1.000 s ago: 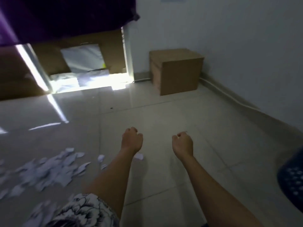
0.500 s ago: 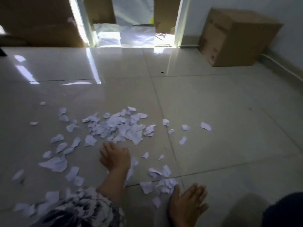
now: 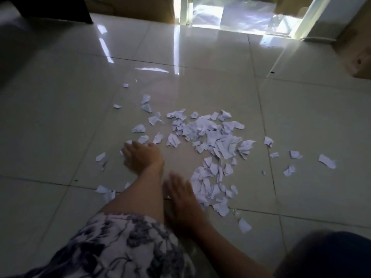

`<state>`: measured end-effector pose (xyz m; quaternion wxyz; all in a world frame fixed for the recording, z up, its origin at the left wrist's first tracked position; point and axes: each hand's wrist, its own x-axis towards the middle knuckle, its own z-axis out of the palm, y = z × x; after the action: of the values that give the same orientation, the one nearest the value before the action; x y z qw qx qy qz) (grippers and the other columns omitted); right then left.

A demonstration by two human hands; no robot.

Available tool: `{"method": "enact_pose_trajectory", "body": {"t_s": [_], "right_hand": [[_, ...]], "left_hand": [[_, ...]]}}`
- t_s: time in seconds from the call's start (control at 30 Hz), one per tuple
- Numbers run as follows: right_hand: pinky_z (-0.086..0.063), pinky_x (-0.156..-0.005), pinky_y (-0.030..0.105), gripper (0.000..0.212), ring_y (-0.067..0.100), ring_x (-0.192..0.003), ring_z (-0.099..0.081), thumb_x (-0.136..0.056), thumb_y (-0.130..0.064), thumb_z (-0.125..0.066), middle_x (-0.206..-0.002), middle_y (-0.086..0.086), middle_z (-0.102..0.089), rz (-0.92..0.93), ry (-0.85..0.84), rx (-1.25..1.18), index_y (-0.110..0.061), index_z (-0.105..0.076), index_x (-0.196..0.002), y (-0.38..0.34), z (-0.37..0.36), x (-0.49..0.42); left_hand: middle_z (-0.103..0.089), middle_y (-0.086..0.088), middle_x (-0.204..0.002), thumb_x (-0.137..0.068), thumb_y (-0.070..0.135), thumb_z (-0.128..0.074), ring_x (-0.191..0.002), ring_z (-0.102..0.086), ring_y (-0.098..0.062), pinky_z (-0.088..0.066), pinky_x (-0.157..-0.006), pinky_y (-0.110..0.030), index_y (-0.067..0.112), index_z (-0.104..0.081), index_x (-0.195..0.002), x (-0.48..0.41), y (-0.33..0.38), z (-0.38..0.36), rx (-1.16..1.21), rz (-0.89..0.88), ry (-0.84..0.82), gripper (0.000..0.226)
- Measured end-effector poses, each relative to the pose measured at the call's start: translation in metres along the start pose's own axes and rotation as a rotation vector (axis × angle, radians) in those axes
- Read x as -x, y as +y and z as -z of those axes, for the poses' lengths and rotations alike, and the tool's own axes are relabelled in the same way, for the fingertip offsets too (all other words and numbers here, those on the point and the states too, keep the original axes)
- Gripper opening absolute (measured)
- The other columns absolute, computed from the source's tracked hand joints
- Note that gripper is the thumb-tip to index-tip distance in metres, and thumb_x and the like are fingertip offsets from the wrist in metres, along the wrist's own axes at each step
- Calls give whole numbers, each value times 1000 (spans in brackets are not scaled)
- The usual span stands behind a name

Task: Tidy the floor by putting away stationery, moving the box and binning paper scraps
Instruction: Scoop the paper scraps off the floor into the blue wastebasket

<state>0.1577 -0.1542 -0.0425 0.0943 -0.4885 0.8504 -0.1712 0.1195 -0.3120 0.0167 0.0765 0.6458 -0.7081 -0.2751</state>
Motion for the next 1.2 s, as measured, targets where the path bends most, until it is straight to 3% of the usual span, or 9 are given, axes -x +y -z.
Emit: {"method": "enact_pose_trajectory", "body": {"t_s": [0.17,0.3,0.37,0.57,0.77,0.87,0.97,1.1,1.2], "right_hand": [[-22,-109,40,44,15,-122,-49,-82,-41,-35,-125,-6,-62,486,-223,168,-27,-58,-116,-18,-42,40],[-34,-104,41,53,14,-118,-59,-95,-45,-19,-128,-6,-63,228,-318,225,-32,-64,-119,7,-25,16],[-17,-116,41,63,23,-118,-60,-100,-42,-8,-128,3,-63,16,-271,246,-23,-65,-120,27,-13,2],[0,-112,47,56,32,-123,-55,-87,-37,-34,-132,16,-58,-362,1,231,-5,-62,-123,52,21,-14],[-7,-111,46,55,28,-124,-55,-85,-38,-36,-135,13,-56,-276,-67,155,-9,-60,-125,24,4,-7],[-7,-114,45,57,27,-135,-39,-90,-38,-33,-144,15,-45,-311,-41,109,-6,-50,-134,16,-2,-7],[16,-114,43,61,23,-140,14,-95,-43,-10,-152,7,12,-314,-76,88,-9,4,-143,24,-2,-8],[-14,-114,51,71,29,-136,-35,-99,-44,-1,-146,18,-41,-433,36,126,-3,-45,-137,36,2,-9],[-4,-114,46,70,27,-134,-38,-100,-42,-4,-140,19,-49,-422,44,140,-3,-54,-130,39,11,-5]], "left_hand": [[-8,-10,-161,-98,30,-36,-148,-5,-26,-10,-117,-48,5,-22,-148,0,-62,3,-39,252,21,58],[-12,-11,-160,-100,33,-29,-147,-9,-26,-12,-118,-45,5,-19,-149,-2,-89,-1,-66,272,-49,57],[-29,-17,-152,-99,30,-31,-140,-29,-32,-25,-114,-46,3,-33,-143,4,-88,-8,11,143,-115,51],[-31,-21,-152,-94,22,-39,-141,-28,-38,-27,-114,-50,-5,-40,-137,34,-80,-16,196,-155,15,51],[1,-21,-159,-85,49,-22,-149,3,-33,4,-120,-45,-4,-9,-149,62,-110,-17,173,502,125,84],[-3,-21,-159,-69,58,-8,-149,0,-31,2,-119,-44,-3,-13,-149,77,-99,-38,105,256,50,101],[-4,-9,-161,-82,48,-1,-150,0,-21,5,-119,-35,8,-13,-151,81,-83,-55,-21,-258,-121,81],[-9,-13,-160,-93,41,-21,-149,-7,-26,1,-119,-42,5,-15,-150,63,-83,-45,-31,-214,40,68],[-6,-18,-160,-97,29,-39,-149,-5,-31,-2,-119,-49,0,-13,-150,28,-98,-21,-20,69,217,66]]}}
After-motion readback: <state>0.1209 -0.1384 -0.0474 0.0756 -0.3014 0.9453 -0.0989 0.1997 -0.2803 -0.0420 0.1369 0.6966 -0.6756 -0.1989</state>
